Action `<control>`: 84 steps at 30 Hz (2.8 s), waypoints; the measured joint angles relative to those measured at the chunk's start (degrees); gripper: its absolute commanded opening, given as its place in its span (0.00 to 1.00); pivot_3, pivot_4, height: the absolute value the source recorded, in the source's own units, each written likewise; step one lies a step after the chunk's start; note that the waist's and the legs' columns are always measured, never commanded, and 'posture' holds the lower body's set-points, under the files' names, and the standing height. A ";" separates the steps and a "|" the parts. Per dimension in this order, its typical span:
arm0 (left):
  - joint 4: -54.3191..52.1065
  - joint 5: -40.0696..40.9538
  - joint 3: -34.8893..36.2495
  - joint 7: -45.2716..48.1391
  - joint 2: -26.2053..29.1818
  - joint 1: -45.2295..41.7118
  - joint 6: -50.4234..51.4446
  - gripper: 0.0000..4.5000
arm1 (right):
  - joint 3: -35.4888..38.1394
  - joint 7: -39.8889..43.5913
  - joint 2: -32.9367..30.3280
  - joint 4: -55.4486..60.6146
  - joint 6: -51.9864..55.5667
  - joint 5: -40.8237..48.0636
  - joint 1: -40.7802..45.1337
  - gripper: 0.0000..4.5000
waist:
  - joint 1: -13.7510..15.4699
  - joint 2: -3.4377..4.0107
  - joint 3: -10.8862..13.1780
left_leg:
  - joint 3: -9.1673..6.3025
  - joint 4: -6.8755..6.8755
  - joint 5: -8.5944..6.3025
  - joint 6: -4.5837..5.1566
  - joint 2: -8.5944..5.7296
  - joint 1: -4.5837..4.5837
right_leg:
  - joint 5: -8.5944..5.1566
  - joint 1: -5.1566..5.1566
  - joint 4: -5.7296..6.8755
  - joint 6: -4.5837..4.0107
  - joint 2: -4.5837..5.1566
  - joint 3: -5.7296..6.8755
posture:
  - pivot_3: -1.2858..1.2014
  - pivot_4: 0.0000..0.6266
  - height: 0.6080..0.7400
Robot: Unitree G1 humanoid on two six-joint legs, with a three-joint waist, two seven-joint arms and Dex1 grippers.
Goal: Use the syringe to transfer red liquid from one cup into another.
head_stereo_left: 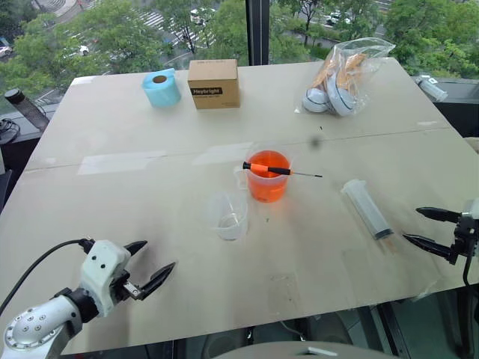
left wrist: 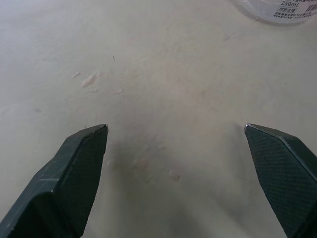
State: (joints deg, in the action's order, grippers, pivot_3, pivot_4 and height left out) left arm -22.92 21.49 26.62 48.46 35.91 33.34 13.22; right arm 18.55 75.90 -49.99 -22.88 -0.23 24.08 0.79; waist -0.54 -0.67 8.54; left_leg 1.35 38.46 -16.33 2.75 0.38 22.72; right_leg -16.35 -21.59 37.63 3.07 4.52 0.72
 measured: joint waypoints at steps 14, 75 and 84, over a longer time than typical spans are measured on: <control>-4.57 9.39 3.66 6.50 8.98 -4.08 5.60 1.00 | -0.24 -3.95 -1.91 12.29 7.74 2.89 9.46 0.99 | -0.15 0.08 0.03 | -0.06 0.00 0.01 -0.01 0.00 0.01 | 0.00 -0.05 0.07 0.00 0.00 0.02 | 0.52 0.24 1.00; -18.89 39.88 -13.67 -13.94 16.25 -56.06 32.85 1.00 | -20.75 -16.71 -11.49 11.24 47.52 -2.15 34.32 0.01 | 0.18 0.00 0.26 | 0.04 0.06 0.17 -0.25 -0.06 0.20 | 0.02 -0.11 0.00 0.05 -0.34 -0.05 | 0.52 0.24 1.00; -14.02 35.63 -23.85 -12.05 12.54 -66.42 33.35 1.00 | -21.58 -24.05 -8.11 0.73 39.81 -12.57 33.30 0.57 | -0.32 0.08 0.31 | 0.19 0.08 0.20 -0.29 -0.03 0.12 | 0.01 -0.15 0.09 0.08 -0.59 -0.19 | 0.52 0.24 1.00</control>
State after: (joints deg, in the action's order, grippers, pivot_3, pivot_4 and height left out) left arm -36.94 57.11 2.78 36.41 48.46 -33.07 46.57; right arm -3.03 51.85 -58.10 -22.15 39.58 11.51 34.08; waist -0.86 -0.59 8.85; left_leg 1.54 38.54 -16.13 2.46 0.35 22.84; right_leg -16.33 -21.74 37.72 3.15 3.93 0.54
